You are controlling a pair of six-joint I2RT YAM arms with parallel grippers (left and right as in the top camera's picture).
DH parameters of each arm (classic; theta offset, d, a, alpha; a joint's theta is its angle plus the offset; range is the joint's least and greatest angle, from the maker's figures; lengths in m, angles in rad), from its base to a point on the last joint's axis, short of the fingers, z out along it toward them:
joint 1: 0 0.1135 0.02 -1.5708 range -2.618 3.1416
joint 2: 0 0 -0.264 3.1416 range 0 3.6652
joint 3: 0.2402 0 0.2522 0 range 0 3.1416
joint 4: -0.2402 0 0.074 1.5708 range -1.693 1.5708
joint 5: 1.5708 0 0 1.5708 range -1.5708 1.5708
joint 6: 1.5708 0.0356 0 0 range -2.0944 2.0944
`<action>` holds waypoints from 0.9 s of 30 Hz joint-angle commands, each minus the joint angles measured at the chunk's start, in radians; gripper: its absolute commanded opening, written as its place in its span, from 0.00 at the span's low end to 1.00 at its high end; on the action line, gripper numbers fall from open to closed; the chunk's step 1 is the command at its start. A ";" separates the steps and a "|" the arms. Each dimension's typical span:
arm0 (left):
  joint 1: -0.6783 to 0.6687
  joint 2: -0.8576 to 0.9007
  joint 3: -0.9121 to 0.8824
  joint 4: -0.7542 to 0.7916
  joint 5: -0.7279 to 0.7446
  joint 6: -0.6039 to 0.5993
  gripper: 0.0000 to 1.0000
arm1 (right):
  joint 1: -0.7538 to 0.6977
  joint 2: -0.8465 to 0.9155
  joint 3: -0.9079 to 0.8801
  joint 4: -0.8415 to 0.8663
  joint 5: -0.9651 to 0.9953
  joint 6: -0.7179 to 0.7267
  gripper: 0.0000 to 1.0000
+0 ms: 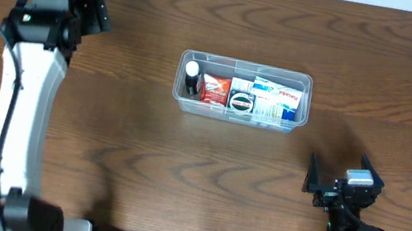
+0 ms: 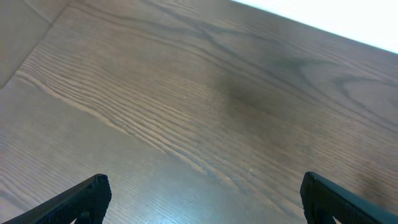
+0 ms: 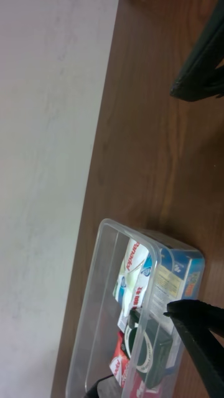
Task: Pack container
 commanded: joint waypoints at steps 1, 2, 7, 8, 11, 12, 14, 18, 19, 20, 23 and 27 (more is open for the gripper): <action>0.000 -0.147 -0.017 0.002 -0.016 0.006 0.98 | -0.018 -0.006 -0.002 -0.005 0.011 -0.013 0.99; 0.000 -0.191 -0.029 0.002 -0.016 0.006 0.98 | -0.018 -0.006 -0.002 -0.005 0.011 -0.013 0.99; 0.000 -0.435 -0.138 0.003 -0.016 0.007 0.98 | -0.018 -0.006 -0.002 -0.005 0.011 -0.013 0.99; 0.000 -0.494 -0.176 0.002 -0.016 0.007 0.98 | -0.018 -0.006 -0.002 -0.005 0.011 -0.013 0.99; 0.000 -0.668 -0.301 0.002 -0.016 0.006 0.98 | -0.018 -0.006 -0.002 -0.005 0.011 -0.013 0.99; 0.000 -0.736 -0.356 0.002 -0.014 0.006 0.98 | -0.018 -0.006 -0.002 -0.005 0.011 -0.013 0.99; 0.000 -0.867 -0.461 0.002 -0.004 0.006 0.98 | -0.018 -0.006 -0.002 -0.005 0.011 -0.013 0.99; 0.000 -1.135 -0.685 0.002 -0.004 0.002 0.98 | -0.018 -0.006 -0.002 -0.005 0.011 -0.013 0.99; 0.000 -1.187 -0.732 0.002 -0.004 0.002 0.98 | -0.018 -0.006 -0.002 -0.005 0.011 -0.013 0.99; 0.000 -1.244 -0.785 0.003 -0.003 0.002 0.98 | -0.018 -0.006 -0.002 -0.005 0.011 -0.013 0.99; 0.000 -1.361 -0.902 0.013 0.000 -0.027 0.98 | -0.018 -0.006 -0.002 -0.005 0.010 -0.013 0.99; 0.000 -1.438 -1.035 0.095 0.000 -0.113 0.98 | -0.018 -0.006 -0.002 -0.005 0.011 -0.013 0.99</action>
